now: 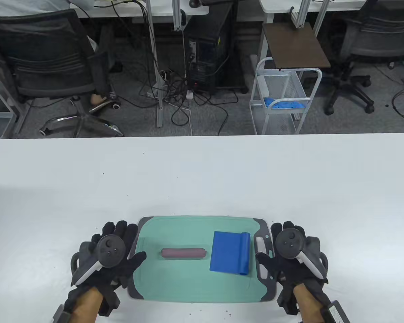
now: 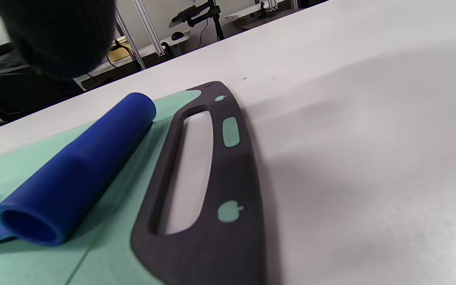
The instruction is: Slice plasticine roll into thin flakes
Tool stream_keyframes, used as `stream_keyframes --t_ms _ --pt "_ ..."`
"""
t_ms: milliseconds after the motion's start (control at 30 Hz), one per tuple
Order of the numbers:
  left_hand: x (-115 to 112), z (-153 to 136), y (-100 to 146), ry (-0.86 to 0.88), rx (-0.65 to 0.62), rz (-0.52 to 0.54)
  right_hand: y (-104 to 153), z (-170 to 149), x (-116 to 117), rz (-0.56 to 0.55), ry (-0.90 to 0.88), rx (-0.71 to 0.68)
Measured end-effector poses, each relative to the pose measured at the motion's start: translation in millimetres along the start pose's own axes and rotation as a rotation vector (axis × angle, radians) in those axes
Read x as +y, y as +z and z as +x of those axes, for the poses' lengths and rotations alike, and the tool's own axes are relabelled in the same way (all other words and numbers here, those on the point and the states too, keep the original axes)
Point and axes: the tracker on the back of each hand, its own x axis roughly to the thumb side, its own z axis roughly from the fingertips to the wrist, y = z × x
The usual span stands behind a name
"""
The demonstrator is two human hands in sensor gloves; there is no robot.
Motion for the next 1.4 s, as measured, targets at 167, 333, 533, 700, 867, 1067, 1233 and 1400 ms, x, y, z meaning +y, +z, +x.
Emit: stream_keyframes --t_ms 167,333,533,700,867,1067,1233,1400 --pt "0.3 0.3 0.3 -0.001 -0.002 0.003 0.1 0.5 0.0 -0.002 0.000 -0.002" --pt "1.6 0.7 0.7 0.009 -0.007 0.015 -0.2 0.7 0.0 -0.007 -0.002 -0.003" --pt "3.3 4.2 2.4 0.016 -0.028 0.027 0.5 1.2 1.5 -0.020 -0.003 -0.003" --pt "3.7 9.2 4.0 0.018 -0.050 0.027 3.6 5.0 3.2 -0.043 0.001 -0.012" --pt "4.9 11.0 7.6 0.027 -0.070 0.035 6.7 17.6 8.1 -0.042 0.020 -0.014" --pt "5.7 13.3 9.2 0.049 -0.082 0.040 6.0 42.3 13.9 -0.053 0.126 -0.013" --pt "3.8 14.4 9.3 0.070 -0.090 0.026 0.8 61.7 19.9 -0.041 0.144 0.015" --pt "1.5 15.6 9.0 0.070 -0.092 0.013 -8.5 76.0 30.8 -0.018 0.223 0.088"
